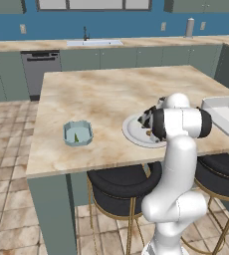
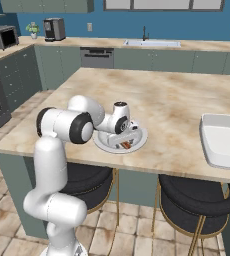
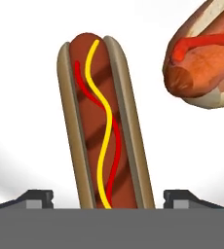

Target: Place one cooked food and one vegetable from the large plate to each tupperware container.

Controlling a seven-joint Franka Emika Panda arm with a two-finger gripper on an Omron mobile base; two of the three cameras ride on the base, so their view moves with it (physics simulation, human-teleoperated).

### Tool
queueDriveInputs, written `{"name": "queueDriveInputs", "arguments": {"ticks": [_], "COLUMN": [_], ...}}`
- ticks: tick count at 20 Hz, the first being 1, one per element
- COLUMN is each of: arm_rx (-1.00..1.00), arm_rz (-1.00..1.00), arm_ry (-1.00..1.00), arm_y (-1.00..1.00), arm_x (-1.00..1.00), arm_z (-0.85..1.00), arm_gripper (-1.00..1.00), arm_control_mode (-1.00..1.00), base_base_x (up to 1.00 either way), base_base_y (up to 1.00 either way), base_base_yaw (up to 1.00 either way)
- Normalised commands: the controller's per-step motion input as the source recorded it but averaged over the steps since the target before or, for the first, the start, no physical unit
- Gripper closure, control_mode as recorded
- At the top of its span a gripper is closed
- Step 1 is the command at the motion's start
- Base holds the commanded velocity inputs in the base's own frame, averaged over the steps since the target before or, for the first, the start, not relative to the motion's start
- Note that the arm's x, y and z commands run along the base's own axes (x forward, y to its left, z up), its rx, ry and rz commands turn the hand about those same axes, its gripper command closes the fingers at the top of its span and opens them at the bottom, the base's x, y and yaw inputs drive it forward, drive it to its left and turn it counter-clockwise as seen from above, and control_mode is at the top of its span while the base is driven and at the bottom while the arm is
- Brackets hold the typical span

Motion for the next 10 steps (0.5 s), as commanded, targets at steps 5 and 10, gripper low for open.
{"name": "queueDriveInputs", "arguments": {"ticks": [5,10], "arm_rx": [0.0,-0.02], "arm_rz": [0.01,-0.09], "arm_ry": [0.07,0.05], "arm_y": [0.0,0.16], "arm_x": [0.0,-0.02], "arm_z": [0.0,0.47], "arm_gripper": [1.0,1.0], "arm_control_mode": [-1.0,-1.0], "base_base_x": [0.0,0.0], "base_base_y": [0.0,0.0], "base_base_yaw": [0.0,0.0]}}
